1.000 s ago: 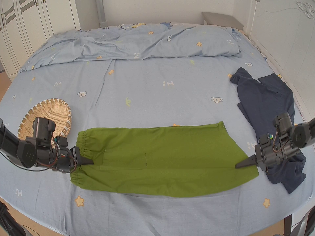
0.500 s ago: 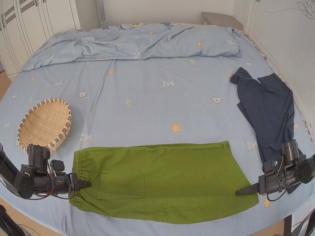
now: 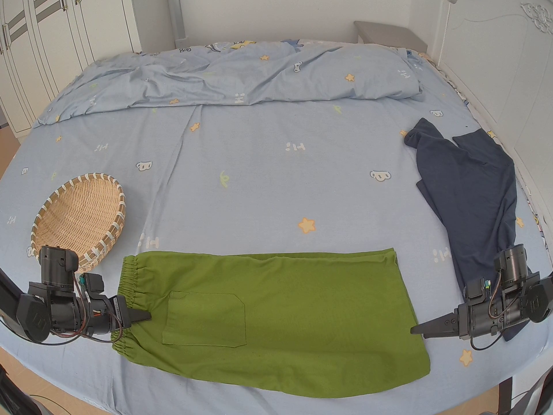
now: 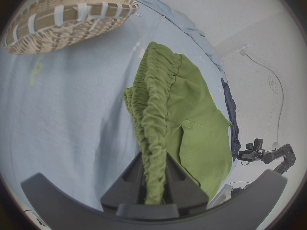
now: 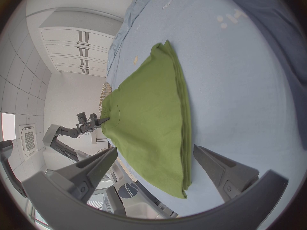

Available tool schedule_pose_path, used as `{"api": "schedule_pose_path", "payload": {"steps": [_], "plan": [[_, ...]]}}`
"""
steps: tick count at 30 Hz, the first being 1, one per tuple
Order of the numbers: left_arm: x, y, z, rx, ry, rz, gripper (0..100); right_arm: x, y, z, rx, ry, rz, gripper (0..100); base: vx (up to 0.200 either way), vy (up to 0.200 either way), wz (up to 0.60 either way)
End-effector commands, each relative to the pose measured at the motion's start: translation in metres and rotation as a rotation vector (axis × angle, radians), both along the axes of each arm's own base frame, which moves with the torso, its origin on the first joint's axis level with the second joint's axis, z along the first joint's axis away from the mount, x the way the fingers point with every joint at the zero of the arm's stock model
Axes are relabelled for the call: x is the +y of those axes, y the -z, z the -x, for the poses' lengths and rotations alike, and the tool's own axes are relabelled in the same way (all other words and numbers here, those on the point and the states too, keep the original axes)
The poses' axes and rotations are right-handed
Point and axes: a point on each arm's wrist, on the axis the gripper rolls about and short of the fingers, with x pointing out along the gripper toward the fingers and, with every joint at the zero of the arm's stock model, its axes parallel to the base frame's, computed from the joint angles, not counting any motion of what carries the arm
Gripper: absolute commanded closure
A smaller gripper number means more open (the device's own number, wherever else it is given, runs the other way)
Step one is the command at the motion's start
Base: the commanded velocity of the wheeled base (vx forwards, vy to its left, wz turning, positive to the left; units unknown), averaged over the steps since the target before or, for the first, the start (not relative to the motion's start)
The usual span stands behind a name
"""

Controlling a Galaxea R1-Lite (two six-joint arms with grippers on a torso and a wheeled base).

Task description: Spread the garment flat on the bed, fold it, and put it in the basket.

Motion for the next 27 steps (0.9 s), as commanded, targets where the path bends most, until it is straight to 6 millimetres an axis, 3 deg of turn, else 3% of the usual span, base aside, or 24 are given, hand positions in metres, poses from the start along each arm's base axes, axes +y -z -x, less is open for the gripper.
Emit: {"api": "schedule_pose_path", "payload": {"steps": [1,6,13,22,27], "plan": [[0.018,-0.057,0.010,-0.115,-0.059,-0.058,100,-0.007,-0.016,-0.016,-0.096,0.043,0.008,0,0.000,0.000,0.00],[0.037,-0.086,0.017,-0.098,-0.073,-0.140,100,-0.008,-0.052,-0.035,-0.227,0.099,0.031,0,0.000,0.000,0.00],[0.046,-0.090,0.018,-0.119,-0.069,-0.192,100,-0.005,-0.099,-0.053,-0.348,0.175,0.009,0,0.000,0.000,0.00],[0.021,-0.095,0.020,-0.131,0.006,-0.225,100,-0.005,-0.112,-0.047,-0.351,0.186,-0.004,0,0.000,0.000,0.00],[-0.016,-0.110,0.013,-0.139,-0.010,-0.308,100,-0.005,-0.122,-0.040,-0.364,0.185,-0.005,0,0.000,0.000,0.00]]}}
